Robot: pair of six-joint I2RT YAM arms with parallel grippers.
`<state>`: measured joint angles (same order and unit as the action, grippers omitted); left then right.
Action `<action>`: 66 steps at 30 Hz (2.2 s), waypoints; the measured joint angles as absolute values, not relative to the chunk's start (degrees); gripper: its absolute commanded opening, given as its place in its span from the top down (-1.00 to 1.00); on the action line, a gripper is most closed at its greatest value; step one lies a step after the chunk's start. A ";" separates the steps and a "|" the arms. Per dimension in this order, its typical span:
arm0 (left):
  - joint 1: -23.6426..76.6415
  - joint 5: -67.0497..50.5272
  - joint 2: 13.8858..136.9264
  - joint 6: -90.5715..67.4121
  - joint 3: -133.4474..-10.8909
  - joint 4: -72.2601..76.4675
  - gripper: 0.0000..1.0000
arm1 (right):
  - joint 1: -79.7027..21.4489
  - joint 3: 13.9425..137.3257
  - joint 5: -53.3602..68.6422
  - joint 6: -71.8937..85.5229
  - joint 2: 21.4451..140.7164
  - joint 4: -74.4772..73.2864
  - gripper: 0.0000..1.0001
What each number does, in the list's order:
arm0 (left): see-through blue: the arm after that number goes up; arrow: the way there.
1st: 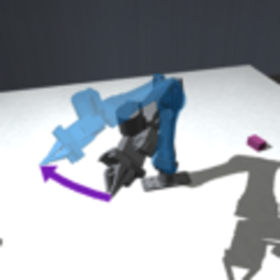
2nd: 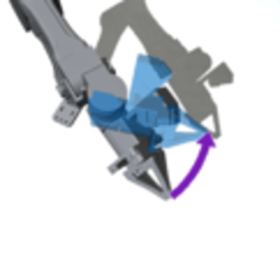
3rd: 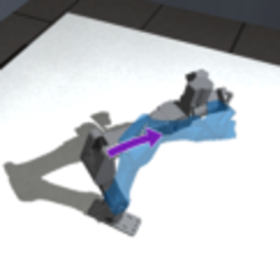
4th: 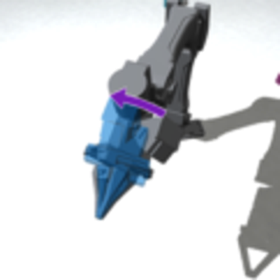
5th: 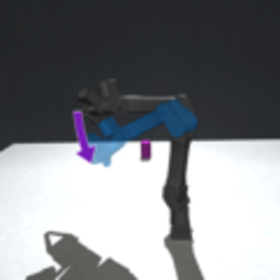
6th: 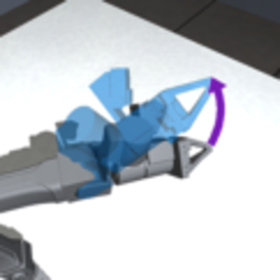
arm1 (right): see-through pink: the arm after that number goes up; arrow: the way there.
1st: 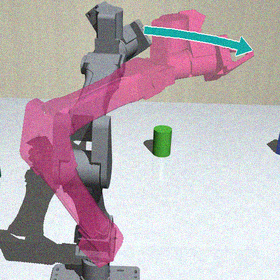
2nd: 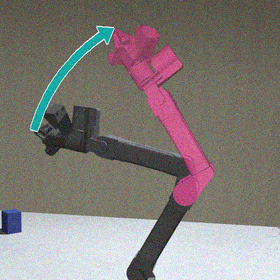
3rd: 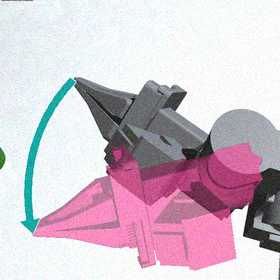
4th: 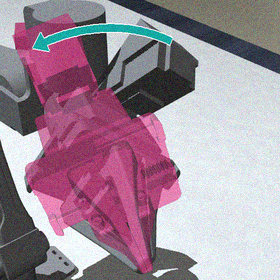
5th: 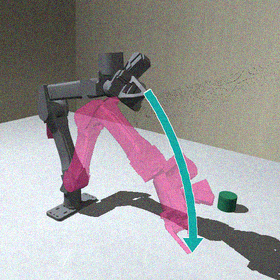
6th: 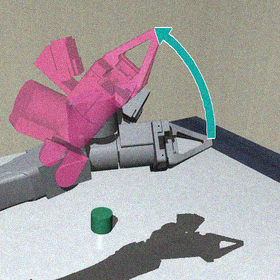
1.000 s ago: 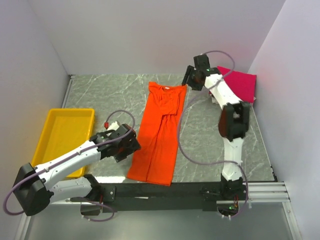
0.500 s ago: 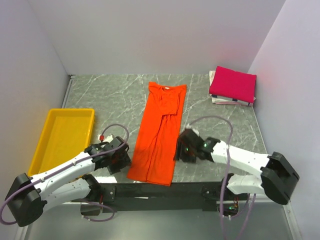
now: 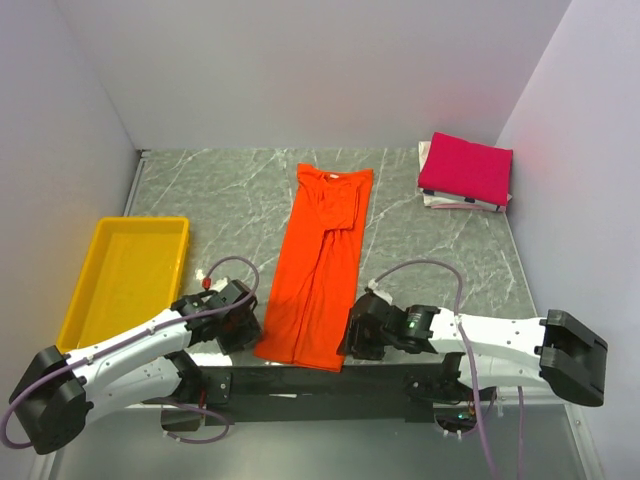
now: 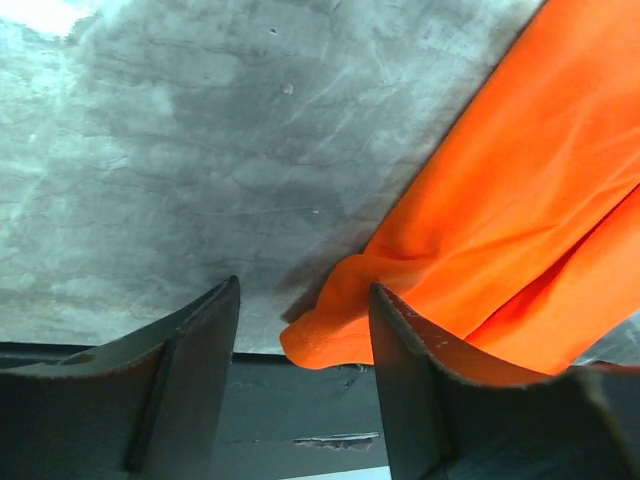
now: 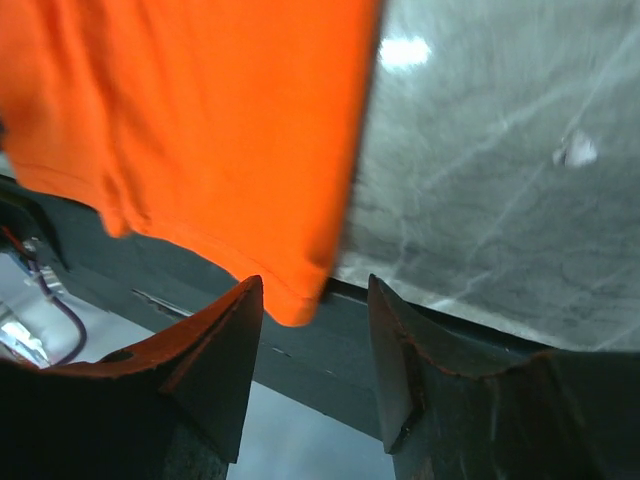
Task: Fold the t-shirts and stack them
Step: Fold the tshirt
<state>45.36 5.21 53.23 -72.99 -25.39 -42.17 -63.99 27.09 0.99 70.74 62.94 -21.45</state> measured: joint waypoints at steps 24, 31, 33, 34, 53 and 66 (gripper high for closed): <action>47.97 3.36 43.18 -74.87 -19.31 -38.70 0.10 | -69.76 22.37 4.60 81.25 67.16 -10.33 0.28; 48.16 3.42 37.60 -75.42 -18.31 -38.87 0.03 | -70.19 21.61 4.89 82.48 67.51 -8.40 0.38; 48.21 3.40 36.88 -75.59 -18.31 -38.81 0.00 | -70.24 21.37 5.10 82.83 67.66 -7.81 0.38; 48.21 3.40 36.82 -75.61 -18.26 -38.76 0.00 | -70.26 21.30 5.17 82.87 67.72 -7.62 0.38; 49.41 0.71 42.94 -74.67 -17.02 -34.96 0.99 | -70.37 20.58 3.66 80.95 63.53 -13.69 0.97; 65.41 0.67 45.91 -81.08 -23.81 -34.70 0.99 | -74.52 26.68 0.43 76.82 54.68 -29.41 1.00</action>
